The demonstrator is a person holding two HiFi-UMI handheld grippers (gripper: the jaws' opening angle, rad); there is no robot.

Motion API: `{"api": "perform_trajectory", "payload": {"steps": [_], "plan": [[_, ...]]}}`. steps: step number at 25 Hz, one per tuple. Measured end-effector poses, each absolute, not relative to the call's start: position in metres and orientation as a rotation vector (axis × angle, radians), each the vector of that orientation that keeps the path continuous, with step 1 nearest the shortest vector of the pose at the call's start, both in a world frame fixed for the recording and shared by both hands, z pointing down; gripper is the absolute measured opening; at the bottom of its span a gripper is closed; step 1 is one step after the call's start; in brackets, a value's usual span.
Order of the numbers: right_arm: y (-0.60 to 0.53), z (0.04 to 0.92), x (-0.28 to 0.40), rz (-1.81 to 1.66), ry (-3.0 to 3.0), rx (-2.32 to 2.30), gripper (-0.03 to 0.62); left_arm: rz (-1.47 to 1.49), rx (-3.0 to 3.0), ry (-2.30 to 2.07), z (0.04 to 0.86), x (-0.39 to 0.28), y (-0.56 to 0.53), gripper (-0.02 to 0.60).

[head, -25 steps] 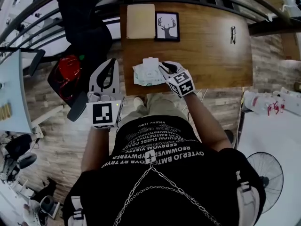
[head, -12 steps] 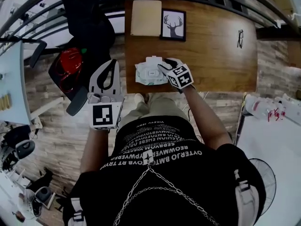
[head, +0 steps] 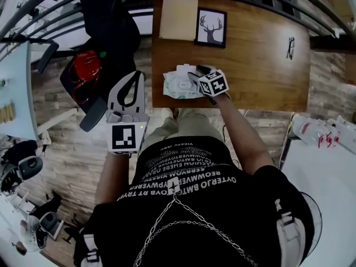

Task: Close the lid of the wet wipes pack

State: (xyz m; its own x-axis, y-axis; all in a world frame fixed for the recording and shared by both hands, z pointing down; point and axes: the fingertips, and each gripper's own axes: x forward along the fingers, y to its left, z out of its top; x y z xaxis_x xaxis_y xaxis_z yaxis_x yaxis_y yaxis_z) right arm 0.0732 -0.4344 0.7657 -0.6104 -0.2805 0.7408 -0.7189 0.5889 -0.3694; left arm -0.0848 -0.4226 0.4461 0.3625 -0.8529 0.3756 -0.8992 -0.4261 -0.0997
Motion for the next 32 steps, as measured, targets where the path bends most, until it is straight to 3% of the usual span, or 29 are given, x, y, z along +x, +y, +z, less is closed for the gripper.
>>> {"api": "perform_trajectory", "payload": {"steps": [32], "plan": [[-0.390, 0.721, 0.066, 0.883, -2.246, 0.822, 0.230, 0.518, 2.602, -1.648, 0.396, -0.105, -0.376, 0.028]]}}
